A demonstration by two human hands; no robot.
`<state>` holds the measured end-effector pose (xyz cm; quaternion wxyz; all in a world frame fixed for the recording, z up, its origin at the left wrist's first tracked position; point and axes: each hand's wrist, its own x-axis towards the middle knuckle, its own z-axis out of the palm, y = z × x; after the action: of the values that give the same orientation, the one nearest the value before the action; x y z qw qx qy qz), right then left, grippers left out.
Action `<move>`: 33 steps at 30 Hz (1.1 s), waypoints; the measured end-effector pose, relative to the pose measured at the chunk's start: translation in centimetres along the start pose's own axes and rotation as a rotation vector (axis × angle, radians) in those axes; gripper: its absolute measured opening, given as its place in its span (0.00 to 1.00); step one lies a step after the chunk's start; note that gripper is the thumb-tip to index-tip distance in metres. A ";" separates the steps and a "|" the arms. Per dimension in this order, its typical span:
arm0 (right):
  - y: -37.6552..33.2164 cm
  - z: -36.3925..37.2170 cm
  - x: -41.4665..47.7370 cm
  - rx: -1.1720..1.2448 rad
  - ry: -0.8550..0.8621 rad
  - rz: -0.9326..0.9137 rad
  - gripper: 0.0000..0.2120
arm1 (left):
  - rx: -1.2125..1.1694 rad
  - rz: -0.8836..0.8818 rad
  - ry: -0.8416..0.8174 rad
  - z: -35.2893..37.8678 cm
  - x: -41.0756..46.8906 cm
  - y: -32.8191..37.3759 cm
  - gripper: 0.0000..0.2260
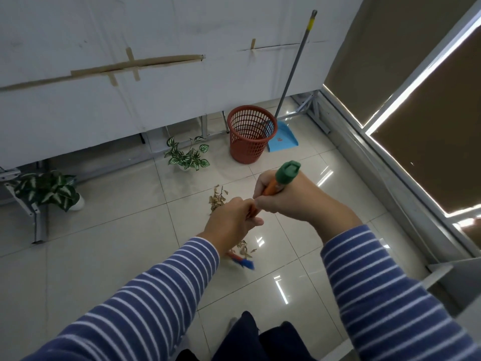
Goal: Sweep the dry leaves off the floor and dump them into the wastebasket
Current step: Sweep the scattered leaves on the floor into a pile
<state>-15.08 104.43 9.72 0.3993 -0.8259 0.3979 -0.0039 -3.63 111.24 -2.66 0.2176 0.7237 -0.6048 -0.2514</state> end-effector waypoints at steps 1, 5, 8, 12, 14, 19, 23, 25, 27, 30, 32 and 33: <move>0.3 0.3 0.1 -0.010 -0.002 0.011 0.08 | -0.031 -0.016 -0.016 0.4 0.0 0.1 0.12; 1.5 1.1 0.1 -0.022 0.037 0.034 0.04 | -0.092 -0.082 -0.055 1.9 0.3 0.8 0.10; 2.3 0.7 -0.5 -0.028 0.074 0.021 0.04 | -0.025 -0.060 -0.030 2.2 1.0 1.6 0.10; 3.2 -1.2 -2.0 0.020 0.178 0.024 0.04 | 0.066 0.045 0.011 1.3 2.0 3.5 0.11; 3.3 -2.4 -3.1 0.079 0.249 0.013 0.05 | 0.092 0.104 0.045 0.5 2.5 4.8 0.10; 2.3 -4.8 -5.1 0.126 0.384 -0.019 0.07 | 0.109 0.244 0.016 -2.2 3.4 8.0 0.11; 1.3 -5.5 -5.4 0.125 0.457 0.048 0.05 | 0.142 0.287 -0.096 -3.3 4.4 9.2 0.09; 0.7 -5.0 -5.1 0.096 0.450 0.106 0.03 | 0.157 0.303 -0.178 -3.5 4.8 9.0 0.07; -0.1 -4.2 -4.6 0.045 0.433 0.154 0.04 | 0.133 0.327 -0.255 -3.5 5.0 8.3 0.03; -1.7 -3.0 -3.6 -0.001 0.422 0.204 0.03 | 0.026 0.337 -0.335 -3.5 5.4 6.3 0.05; -2.5 -2.0 -2.8 0.018 0.428 0.245 0.03 | -0.036 0.332 -0.398 -3.4 5.7 4.9 0.08; -2.8 -1.5 -2.3 0.023 0.435 0.270 0.05 | -0.044 0.335 -0.431 -3.3 6.0 4.2 0.08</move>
<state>-15.30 106.04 13.34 0.3106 -0.7406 0.5809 -0.1328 -3.92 104.68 1.96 0.1379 0.5384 -0.7428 -0.3732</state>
